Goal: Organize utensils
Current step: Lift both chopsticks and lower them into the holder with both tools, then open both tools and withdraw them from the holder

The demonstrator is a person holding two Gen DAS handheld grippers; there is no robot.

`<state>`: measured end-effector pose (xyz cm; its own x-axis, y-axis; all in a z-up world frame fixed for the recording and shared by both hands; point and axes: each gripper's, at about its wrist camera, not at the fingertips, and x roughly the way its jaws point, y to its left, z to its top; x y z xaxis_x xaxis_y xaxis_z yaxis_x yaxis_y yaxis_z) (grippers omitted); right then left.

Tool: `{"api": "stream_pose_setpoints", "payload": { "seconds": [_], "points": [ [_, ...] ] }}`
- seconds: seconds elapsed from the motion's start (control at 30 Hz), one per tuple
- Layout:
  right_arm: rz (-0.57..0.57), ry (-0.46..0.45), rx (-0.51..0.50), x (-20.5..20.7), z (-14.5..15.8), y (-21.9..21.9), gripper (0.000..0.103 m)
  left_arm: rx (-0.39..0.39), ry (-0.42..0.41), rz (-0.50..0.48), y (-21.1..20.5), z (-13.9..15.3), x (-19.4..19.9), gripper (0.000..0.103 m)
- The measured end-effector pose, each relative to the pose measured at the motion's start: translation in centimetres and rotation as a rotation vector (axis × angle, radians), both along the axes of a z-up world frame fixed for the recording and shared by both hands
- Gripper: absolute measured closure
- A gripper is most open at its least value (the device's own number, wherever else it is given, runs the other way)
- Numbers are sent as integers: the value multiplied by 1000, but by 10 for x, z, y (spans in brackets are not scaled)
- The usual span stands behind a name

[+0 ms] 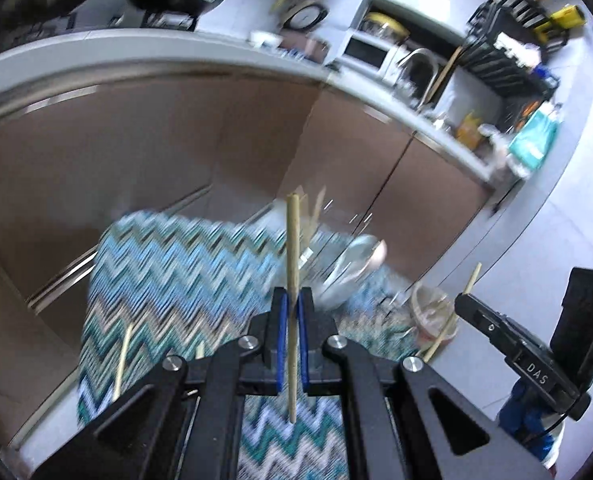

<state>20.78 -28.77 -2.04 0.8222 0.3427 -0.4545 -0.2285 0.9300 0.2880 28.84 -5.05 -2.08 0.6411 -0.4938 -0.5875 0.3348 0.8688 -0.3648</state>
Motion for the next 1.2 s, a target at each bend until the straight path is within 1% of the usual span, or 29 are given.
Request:
{"api": "stream_pose_setpoints", "payload": {
  "seconds": [0.07, 0.17, 0.27, 0.37, 0.5, 0.6, 0.73, 0.87, 0.93, 1.1, 1.13, 1.17, 1.2],
  "points": [
    [-35, -74, -17, 4, 16, -8, 97, -22, -39, 1, -12, 14, 6, 98],
    [-62, -143, -11, 20, 30, -18, 97, -46, -112, 17, -31, 34, 21, 98],
    [-78, -186, 7, 40, 32, -26, 97, -84, -160, 28, -47, 44, 41, 98],
    [-97, -217, 7, 60, 30, -31, 97, -72, -206, 56, -66, 44, 63, 98],
    [-92, -235, 21, 87, 23, -33, 97, -33, -247, 98, -89, 32, 91, 98],
    [-89, -250, 0, 105, 17, -29, 97, 2, -262, 125, -99, 18, 108, 98],
    [-95, -245, -36, 129, 0, -22, 97, 23, -266, 136, -102, -2, 125, 98],
    [-109, -241, -105, 139, -19, -12, 97, 9, -248, 130, -109, -20, 141, 98],
    [-111, -230, -118, 142, -28, -9, 97, 11, -246, 131, -113, -27, 145, 98],
    [-117, -200, -113, 142, -45, -8, 97, 41, -250, 120, -122, -44, 151, 98],
    [-121, -198, -117, 140, -46, -8, 95, 42, -253, 121, -121, -45, 149, 97],
    [-127, -198, -117, 137, -45, -8, 89, 42, -254, 116, -120, -45, 148, 97],
    [-133, -201, -113, 135, -43, -10, 85, 43, -254, 115, -119, -44, 145, 97]
  ]
}}
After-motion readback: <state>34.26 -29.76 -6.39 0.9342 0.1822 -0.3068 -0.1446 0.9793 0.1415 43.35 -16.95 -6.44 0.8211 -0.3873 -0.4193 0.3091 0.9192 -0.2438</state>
